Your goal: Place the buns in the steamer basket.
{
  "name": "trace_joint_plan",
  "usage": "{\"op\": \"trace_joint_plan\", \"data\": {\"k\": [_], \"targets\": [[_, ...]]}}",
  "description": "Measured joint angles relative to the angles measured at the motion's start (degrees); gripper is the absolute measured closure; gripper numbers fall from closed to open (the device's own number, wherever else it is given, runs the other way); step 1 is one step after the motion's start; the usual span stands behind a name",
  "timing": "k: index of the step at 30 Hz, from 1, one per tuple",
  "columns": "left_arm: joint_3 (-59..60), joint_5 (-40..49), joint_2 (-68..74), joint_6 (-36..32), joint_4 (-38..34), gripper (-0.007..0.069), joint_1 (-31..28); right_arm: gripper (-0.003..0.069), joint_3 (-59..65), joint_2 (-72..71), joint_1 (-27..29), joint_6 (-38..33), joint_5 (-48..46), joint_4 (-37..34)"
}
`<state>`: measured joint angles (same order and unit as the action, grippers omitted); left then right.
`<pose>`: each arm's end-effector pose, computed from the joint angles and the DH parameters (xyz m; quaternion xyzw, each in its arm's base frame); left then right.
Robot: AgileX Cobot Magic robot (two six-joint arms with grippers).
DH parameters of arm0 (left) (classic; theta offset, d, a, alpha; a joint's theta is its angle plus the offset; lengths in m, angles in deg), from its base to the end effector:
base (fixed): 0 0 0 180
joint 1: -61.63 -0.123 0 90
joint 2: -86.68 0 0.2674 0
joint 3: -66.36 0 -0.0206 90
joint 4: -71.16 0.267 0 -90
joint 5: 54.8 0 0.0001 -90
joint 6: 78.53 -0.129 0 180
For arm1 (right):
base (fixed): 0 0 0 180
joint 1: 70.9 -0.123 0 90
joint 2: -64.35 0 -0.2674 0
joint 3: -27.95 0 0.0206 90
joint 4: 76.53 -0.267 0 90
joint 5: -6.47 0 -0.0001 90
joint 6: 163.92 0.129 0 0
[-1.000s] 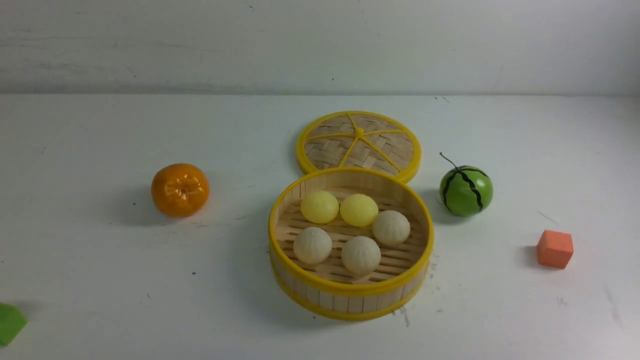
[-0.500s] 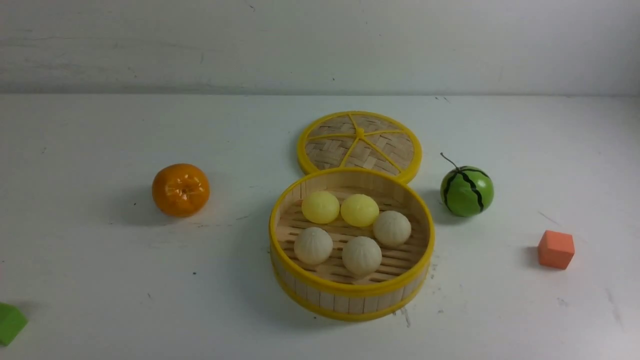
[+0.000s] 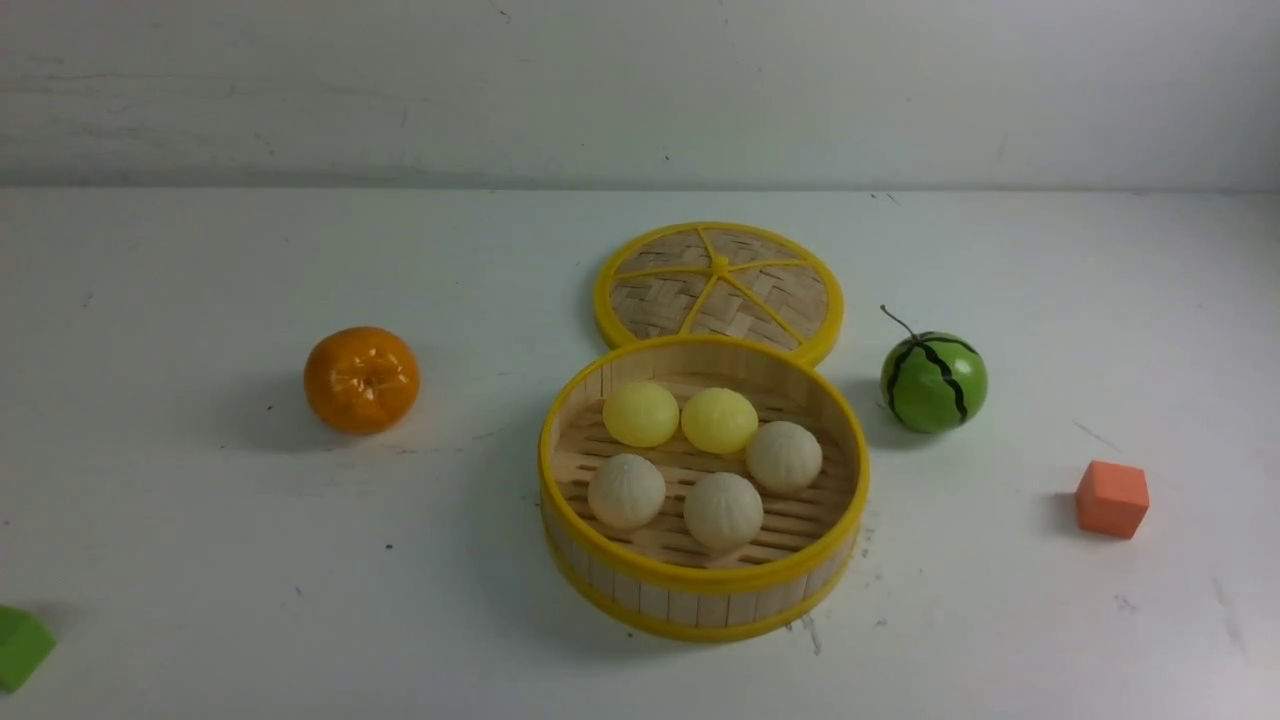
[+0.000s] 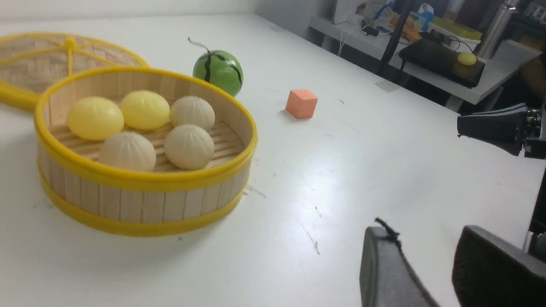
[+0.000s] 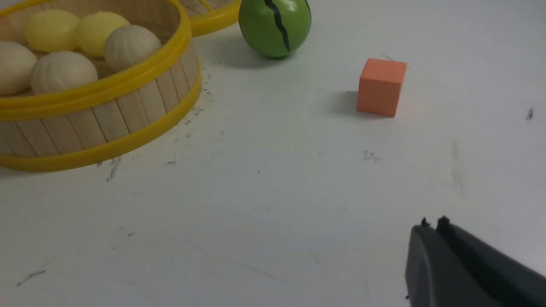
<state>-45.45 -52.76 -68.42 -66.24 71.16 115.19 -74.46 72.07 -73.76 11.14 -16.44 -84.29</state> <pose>0.0913 -0.1236 0.2301 0.2601 0.6907 -0.3668 0.5664 0.1214 0.0129 0.1613 -0.0200 0.8088 0.0473 0.5858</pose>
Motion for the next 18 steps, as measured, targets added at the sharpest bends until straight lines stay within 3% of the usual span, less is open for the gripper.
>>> {"op": "trace_joint_plan", "data": {"k": [3,7,10,11,13,18], "targets": [[0.65,-1.41,-2.65,-3.80,0.37,0.0400,-3.88,0.0655,0.00,-0.04,0.00,0.00,0.00,0.00],[2.69,-1.22,-8.25,-4.36,-2.77,0.0481,-15.39,0.0655,0.00,-0.04,0.00,0.00,0.00,0.00],[4.69,0.31,-12.29,-4.35,-4.20,0.0551,-25.55,0.0655,0.00,-0.04,0.00,0.03,0.00,0.00],[6.24,2.07,-15.10,-4.41,-4.86,0.0593,-32.29,0.0655,0.00,-0.04,0.00,0.03,0.00,0.00],[8.37,4.43,-16.90,-4.46,-5.34,0.0638,-39.73,0.0655,0.00,-0.04,0.00,0.03,0.00,0.00],[10.02,10.71,-17.17,-4.50,-6.39,0.0638,-47.83,0.0655,0.05,-0.04,0.00,0.03,0.21,0.00]]}}
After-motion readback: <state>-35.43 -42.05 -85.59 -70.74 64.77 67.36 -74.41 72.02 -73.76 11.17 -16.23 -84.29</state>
